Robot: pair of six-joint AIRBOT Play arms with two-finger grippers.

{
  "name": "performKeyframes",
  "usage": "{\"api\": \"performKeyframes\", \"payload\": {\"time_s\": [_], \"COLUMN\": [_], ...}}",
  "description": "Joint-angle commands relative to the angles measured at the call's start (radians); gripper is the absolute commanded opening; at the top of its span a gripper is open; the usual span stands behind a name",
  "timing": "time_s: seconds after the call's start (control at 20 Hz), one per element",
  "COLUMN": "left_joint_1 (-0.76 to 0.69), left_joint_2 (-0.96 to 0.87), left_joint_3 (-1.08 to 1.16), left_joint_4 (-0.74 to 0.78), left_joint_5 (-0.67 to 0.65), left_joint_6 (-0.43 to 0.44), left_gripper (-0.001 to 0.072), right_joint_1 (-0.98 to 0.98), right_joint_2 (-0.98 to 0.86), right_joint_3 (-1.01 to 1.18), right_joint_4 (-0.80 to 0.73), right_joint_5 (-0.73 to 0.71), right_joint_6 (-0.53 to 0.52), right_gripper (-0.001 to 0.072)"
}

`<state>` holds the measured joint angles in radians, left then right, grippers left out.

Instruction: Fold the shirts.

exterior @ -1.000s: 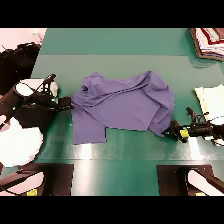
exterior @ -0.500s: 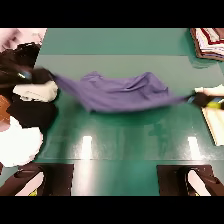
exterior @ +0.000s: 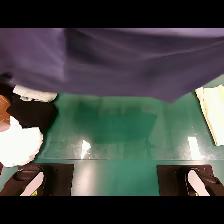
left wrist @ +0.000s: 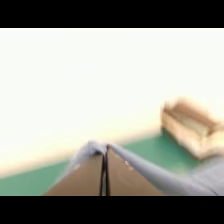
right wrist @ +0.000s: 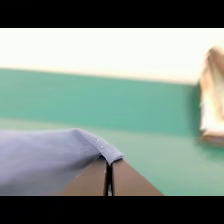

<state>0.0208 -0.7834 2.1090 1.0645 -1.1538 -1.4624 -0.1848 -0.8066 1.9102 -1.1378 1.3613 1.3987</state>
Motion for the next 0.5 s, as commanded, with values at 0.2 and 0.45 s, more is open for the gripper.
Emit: {"api": "performKeyframes", "payload": {"time_s": [0.2,0.45], "left_joint_1": [0.001,0.001], "left_joint_2": [0.0,-0.134], "left_joint_3": [-0.129,-0.523], "left_joint_4": [0.118,0.102], "left_joint_5": [-0.01,-0.052], "left_joint_6": [-0.071,-0.073], "left_gripper": [0.0022,0.0023], "right_joint_1": [0.0,0.008], "right_joint_2": [-0.109,-0.248], "right_joint_3": [0.105,-0.146], "right_joint_4": [-0.067,-0.061], "right_joint_5": [0.135,0.166], "right_joint_6": [0.068,0.067], "right_gripper": [0.0018,0.0018]}}
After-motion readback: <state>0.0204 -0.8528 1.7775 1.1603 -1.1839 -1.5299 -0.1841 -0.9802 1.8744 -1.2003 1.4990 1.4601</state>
